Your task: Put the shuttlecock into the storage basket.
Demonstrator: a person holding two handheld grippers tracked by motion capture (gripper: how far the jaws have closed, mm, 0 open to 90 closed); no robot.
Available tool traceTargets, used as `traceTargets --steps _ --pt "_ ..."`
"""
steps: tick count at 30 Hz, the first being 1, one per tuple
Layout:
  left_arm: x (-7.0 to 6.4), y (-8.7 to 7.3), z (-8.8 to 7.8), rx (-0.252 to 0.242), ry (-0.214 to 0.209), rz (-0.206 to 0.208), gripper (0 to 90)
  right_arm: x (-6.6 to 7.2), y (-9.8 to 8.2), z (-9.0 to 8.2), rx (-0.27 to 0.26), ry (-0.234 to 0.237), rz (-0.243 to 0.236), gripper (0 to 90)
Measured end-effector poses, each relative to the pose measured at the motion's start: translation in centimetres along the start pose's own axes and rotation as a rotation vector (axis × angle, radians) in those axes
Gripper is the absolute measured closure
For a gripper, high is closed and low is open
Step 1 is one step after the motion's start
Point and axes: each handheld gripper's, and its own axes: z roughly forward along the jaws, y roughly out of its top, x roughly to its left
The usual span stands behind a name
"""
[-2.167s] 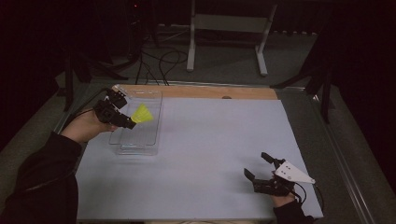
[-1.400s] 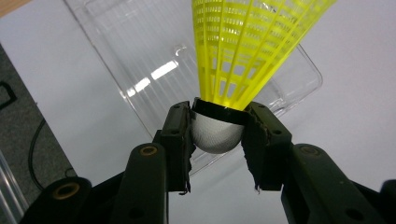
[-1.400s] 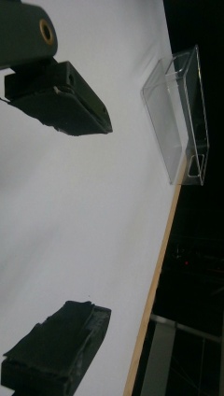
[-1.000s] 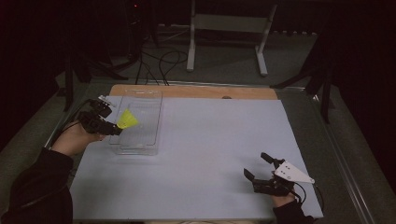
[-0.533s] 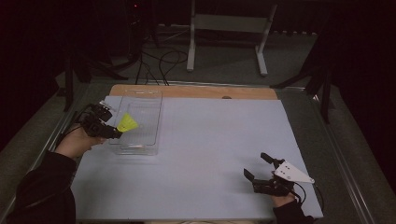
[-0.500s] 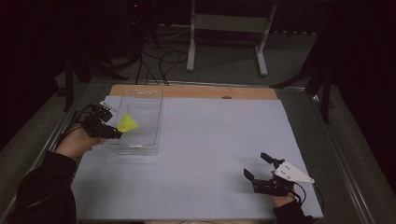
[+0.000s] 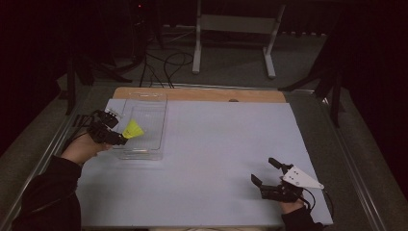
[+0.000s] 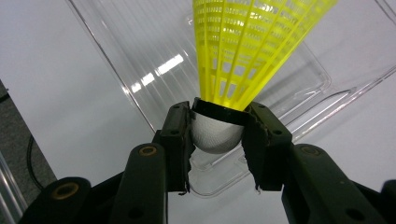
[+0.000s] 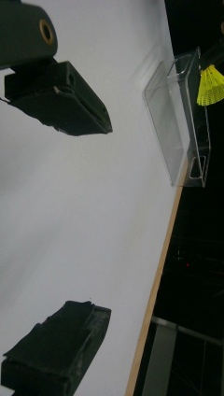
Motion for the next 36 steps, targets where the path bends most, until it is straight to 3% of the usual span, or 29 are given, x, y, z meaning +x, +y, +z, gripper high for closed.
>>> traceTargets --steps 21,23,27,36 --pt "0.3 0.2 1.2 0.012 0.007 0.013 63.0 0.0 -0.1 0.0 0.005 0.001 0.005 10.1" --pt "0.4 0.3 1.1 0.007 -0.009 0.015 61.8 -0.1 -0.1 0.0 0.003 0.002 0.004 10.1" --pt "0.2 0.7 0.7 0.005 -0.004 0.009 47.3 -0.1 -0.1 0.0 0.006 0.001 0.007 10.1" --pt "-0.9 1.3 -0.2 0.003 0.007 0.043 20.5 0.0 -0.1 -0.1 0.004 0.0 0.005 10.1"
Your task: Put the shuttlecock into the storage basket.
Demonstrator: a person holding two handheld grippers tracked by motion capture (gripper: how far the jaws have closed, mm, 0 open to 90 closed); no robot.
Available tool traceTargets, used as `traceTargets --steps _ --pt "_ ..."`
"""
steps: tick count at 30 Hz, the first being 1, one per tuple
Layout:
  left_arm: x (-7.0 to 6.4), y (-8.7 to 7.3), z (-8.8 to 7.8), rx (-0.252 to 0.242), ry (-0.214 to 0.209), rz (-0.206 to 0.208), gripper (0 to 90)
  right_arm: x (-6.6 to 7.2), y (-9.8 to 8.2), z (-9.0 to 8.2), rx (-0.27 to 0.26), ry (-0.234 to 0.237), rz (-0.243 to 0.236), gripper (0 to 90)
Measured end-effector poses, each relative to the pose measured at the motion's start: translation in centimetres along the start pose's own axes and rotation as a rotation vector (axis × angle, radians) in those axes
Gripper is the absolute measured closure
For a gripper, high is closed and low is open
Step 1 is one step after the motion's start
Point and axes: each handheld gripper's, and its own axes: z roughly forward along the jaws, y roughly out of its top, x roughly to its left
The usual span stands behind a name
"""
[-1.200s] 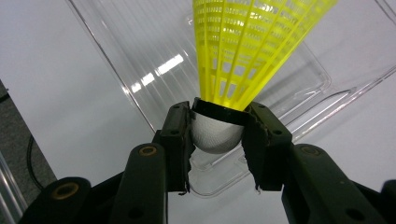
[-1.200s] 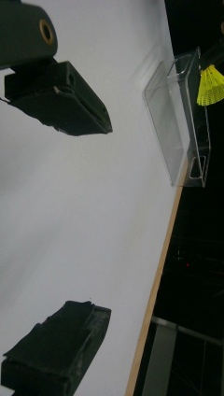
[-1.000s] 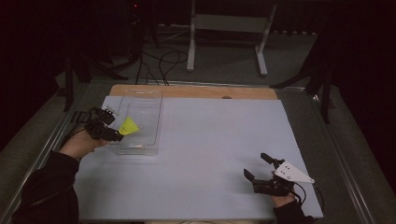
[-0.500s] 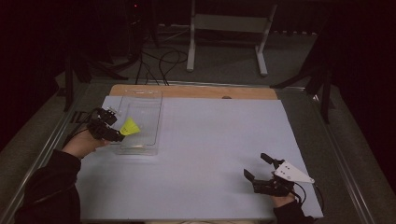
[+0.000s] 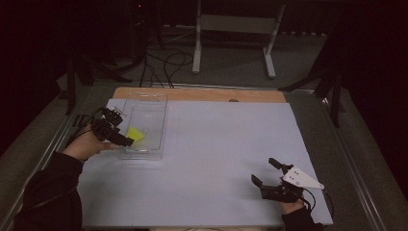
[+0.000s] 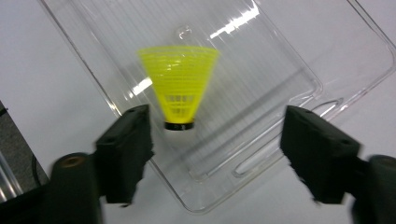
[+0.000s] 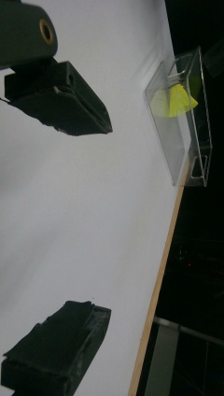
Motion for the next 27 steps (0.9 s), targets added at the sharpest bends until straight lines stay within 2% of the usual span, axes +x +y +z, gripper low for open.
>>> traceTargets --steps 4,7,11,16,17,18,27 --pt "-0.4 0.2 -0.1 0.011 0.006 0.003 11.3 0.0 0.0 0.0 -0.001 0.0 -0.003 10.1" --pt "-0.7 0.4 -0.3 0.002 0.003 0.005 8.7 0.0 0.0 0.0 -0.002 -0.001 -0.001 10.1" --pt "-0.8 0.6 -0.9 -0.015 -0.041 0.005 1.5 0.0 0.0 0.0 -0.002 -0.002 -0.002 10.1" --pt "-0.9 0.8 -1.4 -0.041 -0.067 0.027 0.0 0.0 0.1 -0.1 -0.003 -0.002 0.001 10.1" --pt "-1.0 0.8 -1.5 -0.044 -0.07 0.021 0.0 0.0 0.1 -0.1 -0.004 -0.002 0.0 10.1" --pt "-1.0 0.8 -1.5 -0.039 -0.077 0.037 0.0 0.0 0.1 -0.1 -0.004 -0.002 0.001 10.1" --pt "-1.6 1.4 -2.0 -0.046 -0.08 0.053 0.0 0.0 0.1 -0.1 -0.005 -0.002 0.001 10.1"
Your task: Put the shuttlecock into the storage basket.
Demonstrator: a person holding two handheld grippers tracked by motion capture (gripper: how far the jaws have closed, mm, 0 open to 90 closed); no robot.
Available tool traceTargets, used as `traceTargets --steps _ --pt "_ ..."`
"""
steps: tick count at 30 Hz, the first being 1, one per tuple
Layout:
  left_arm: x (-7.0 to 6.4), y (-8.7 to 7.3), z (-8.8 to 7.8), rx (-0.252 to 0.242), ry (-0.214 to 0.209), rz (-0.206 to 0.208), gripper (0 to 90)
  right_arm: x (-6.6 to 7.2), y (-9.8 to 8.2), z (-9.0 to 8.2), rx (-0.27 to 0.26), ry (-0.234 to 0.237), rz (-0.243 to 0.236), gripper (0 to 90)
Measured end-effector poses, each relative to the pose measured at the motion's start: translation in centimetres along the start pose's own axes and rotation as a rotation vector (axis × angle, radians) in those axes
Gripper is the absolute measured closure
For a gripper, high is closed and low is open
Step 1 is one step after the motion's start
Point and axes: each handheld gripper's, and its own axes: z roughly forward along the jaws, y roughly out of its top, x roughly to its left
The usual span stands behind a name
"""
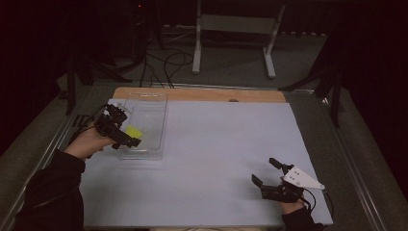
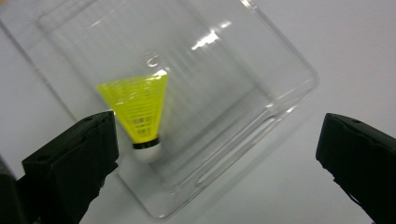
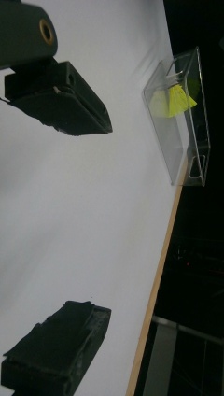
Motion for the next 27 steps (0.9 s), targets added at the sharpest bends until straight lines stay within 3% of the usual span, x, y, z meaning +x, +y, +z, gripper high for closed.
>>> traceTargets --steps 18,27 --pt "-1.8 2.4 -0.6 -0.059 -0.043 0.045 0.0 0.0 0.0 0.0 0.0 0.0 0.003 10.1" --pt "-3.1 3.9 -0.5 -0.081 -0.075 0.089 0.0 0.0 0.0 -0.1 0.0 0.0 0.002 10.1"
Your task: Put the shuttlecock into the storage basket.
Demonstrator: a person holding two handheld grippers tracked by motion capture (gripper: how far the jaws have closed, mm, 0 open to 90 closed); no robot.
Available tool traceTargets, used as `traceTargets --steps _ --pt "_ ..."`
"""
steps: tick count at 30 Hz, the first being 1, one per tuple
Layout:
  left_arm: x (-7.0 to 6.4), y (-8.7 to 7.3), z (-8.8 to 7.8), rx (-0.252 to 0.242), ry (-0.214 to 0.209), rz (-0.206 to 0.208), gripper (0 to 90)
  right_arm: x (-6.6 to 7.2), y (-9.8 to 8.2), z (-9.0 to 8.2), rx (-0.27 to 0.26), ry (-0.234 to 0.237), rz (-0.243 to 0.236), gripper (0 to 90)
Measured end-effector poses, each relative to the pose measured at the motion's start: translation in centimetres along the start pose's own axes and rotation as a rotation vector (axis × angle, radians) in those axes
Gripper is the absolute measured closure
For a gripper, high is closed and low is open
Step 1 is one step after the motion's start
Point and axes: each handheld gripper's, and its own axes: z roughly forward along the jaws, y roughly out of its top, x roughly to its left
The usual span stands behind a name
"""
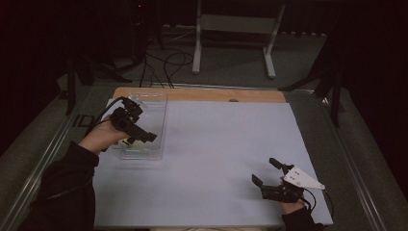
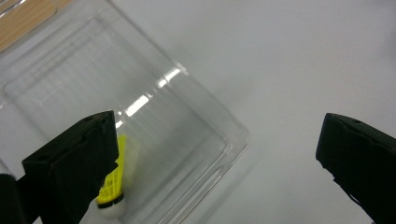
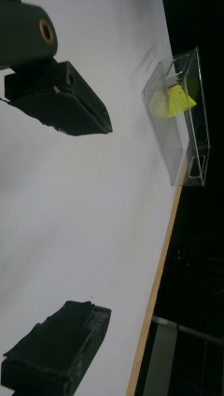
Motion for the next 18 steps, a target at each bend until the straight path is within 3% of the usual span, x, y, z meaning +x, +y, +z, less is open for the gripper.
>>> traceTargets --steps 18 --pt "-2.9 2.8 1.5 -0.048 -0.073 0.094 0.0 0.0 0.0 -0.1 -0.006 0.001 -0.004 10.1"
